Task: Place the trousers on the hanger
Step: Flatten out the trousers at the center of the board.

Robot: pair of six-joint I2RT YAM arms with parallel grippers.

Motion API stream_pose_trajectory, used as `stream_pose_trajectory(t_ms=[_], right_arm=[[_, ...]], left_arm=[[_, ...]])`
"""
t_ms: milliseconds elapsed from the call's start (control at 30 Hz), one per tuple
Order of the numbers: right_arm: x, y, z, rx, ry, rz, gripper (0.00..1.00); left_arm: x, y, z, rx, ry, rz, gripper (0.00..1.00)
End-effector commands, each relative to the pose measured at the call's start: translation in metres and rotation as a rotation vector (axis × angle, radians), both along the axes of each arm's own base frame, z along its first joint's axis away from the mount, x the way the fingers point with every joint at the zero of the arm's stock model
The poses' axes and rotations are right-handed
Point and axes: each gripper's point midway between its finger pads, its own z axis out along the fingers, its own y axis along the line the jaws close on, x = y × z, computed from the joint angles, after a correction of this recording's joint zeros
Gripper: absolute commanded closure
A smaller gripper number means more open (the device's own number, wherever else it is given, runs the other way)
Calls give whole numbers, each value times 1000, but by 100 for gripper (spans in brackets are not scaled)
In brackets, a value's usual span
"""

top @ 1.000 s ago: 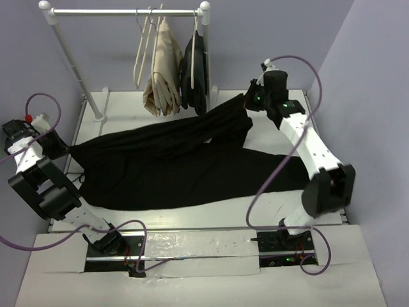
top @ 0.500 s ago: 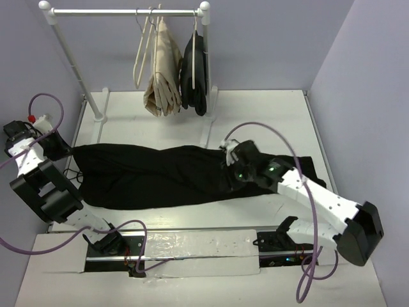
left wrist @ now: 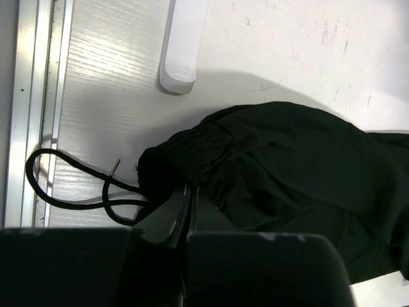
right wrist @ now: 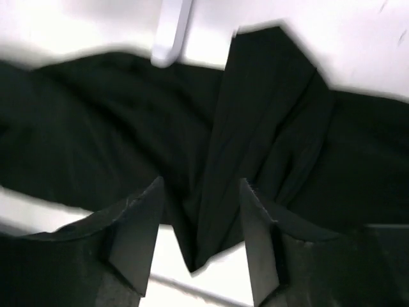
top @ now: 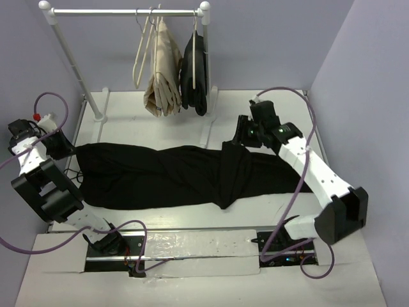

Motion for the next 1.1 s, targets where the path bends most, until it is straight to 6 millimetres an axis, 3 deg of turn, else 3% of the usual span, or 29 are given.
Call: stream_pose_trajectory(t_ms=[0,33,67,167,367,533,733,867,1067], right_arm=[[32,-8,-11,-64,41,-183,47],[39,-4,-8,-54,55,-208,49],[43,-11,-31,-114,123,-242,50],[52,-21,-60,-156,190,-299,49],[73,-32,-89,-141,240,-344,58],[78,-35,-120,-102,304,-345,56],[102,-35,-132,-77,308,-357,56],[106,-29,-147,-65,344,-341,57],[108,-36,-160,-89,355,-360,54]], left_arm=[[1,-2,12,33,-47,-19,100],[1,-3,12,32,-46,-20,100],[1,-2,13,36,-50,-19,100],[2,-2,14,38,-54,-17,100],[4,-2,14,28,-52,-20,100],[3,-3,14,31,-54,-18,100],[2,-4,12,24,-50,-14,100],[3,-3,14,28,-51,-13,100],[3,-4,14,28,-54,-11,100]])
